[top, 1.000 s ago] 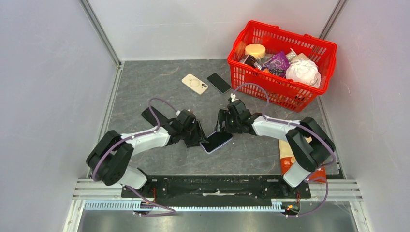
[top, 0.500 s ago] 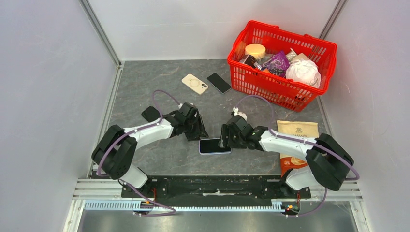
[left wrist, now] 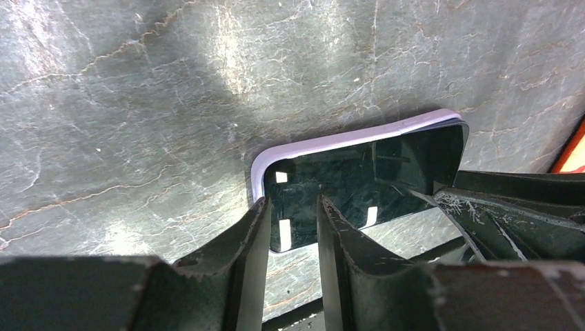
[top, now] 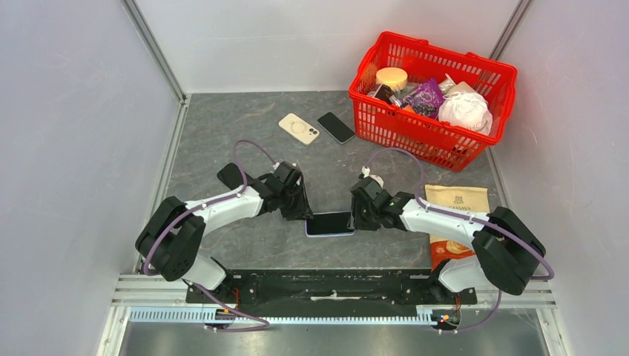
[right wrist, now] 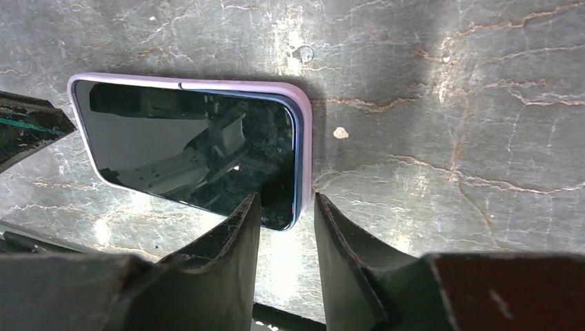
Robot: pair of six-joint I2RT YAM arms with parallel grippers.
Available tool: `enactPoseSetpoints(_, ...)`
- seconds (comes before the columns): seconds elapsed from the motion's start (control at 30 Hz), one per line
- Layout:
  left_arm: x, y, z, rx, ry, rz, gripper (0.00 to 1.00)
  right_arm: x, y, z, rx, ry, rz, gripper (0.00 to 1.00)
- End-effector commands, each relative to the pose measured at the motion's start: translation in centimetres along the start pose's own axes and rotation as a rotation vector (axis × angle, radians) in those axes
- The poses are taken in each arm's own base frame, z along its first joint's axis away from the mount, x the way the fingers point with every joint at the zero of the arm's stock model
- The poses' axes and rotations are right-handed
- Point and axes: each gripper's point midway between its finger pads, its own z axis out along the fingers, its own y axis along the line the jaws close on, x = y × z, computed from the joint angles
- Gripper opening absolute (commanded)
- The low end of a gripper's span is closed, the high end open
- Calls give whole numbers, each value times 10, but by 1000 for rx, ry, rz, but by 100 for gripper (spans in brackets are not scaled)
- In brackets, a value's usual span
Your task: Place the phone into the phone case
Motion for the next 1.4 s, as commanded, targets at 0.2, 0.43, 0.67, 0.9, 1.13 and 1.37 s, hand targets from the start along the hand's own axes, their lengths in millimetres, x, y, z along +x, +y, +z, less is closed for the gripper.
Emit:
enactPoseSetpoints(0.2, 10, 10, 10, -54, 14, 76, 28, 1, 14, -4, -26, 18, -4, 29)
enactPoseSetpoints(0.43, 15, 13, 17, -81, 28, 81, 25, 11, 20, 6, -26, 50, -25, 19)
enactPoseSetpoints(0.67, 15, 12, 20, -81, 29, 81, 23, 30, 24, 21, -1, 90, -50, 10)
enactPoseSetpoints(0.9, 15, 10, 21, -78, 31, 81, 22, 52, 17, 39, 69, 123, -89, 8)
enactPoseSetpoints(1.13, 14, 9, 22, -78, 31, 85, 22, 75, 10, 57, 136, 163, -124, 6)
enactPoseSetpoints(1.37, 14, 8, 23, -74, 32, 87, 22, 104, 8, 77, 182, 214, -150, 4)
